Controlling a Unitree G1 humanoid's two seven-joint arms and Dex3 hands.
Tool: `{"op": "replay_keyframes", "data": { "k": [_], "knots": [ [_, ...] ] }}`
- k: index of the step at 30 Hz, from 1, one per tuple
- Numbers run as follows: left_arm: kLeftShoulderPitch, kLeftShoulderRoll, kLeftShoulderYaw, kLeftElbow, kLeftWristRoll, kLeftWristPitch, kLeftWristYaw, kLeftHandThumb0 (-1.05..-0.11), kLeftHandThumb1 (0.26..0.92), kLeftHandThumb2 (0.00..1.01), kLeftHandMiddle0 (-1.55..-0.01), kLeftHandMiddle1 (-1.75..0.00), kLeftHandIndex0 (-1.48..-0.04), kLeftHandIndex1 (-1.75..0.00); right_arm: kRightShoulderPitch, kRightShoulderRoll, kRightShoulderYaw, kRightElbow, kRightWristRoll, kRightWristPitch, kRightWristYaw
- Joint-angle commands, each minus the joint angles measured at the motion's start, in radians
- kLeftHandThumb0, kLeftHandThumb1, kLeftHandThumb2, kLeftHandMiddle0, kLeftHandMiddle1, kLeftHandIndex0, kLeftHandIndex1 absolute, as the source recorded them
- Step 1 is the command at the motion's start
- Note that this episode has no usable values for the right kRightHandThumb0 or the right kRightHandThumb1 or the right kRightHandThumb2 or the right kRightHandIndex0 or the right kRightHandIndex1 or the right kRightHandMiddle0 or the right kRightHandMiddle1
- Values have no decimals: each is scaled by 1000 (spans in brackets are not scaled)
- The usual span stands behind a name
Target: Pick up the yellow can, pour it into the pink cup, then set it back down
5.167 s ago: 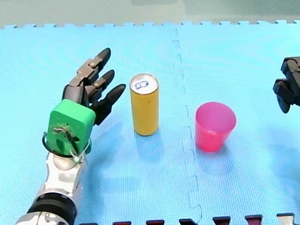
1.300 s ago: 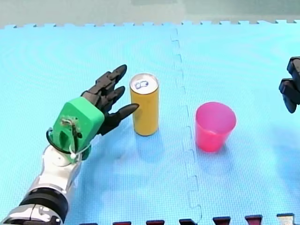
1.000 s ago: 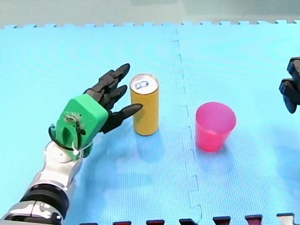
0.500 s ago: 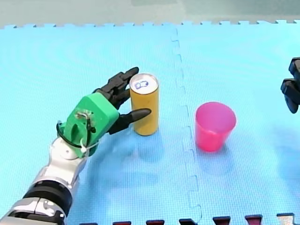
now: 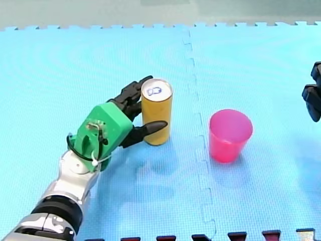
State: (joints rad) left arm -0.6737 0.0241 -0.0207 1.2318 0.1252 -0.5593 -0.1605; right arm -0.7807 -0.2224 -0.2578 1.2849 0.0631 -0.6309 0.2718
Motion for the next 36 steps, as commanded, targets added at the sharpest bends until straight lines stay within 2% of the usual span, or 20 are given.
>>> {"op": "replay_keyframes", "data": {
  "k": [1,14,21,28,36],
  "knots": [
    [0,0,3,4,-3,-2,-4,-958,778,0,-363,-5,-284,-3,4,-3,-2,-1,4,-5,1],
    [-8,-8,6,7,-4,-12,22,-967,780,1,-380,-7,-296,-3,6,-7,-12,1,14,-5,16],
    [7,12,28,-1,-22,-47,33,-965,786,2,-398,-10,-304,-4,3,-15,-27,6,28,-1,42],
    [25,21,41,-6,-35,-85,13,-947,787,1,-407,-9,-313,-4,-4,-18,-26,9,24,0,43],
    [34,33,46,-1,-31,-95,20,-939,800,3,-414,-7,-318,-3,-7,-22,-26,12,23,1,45]
  ]
}}
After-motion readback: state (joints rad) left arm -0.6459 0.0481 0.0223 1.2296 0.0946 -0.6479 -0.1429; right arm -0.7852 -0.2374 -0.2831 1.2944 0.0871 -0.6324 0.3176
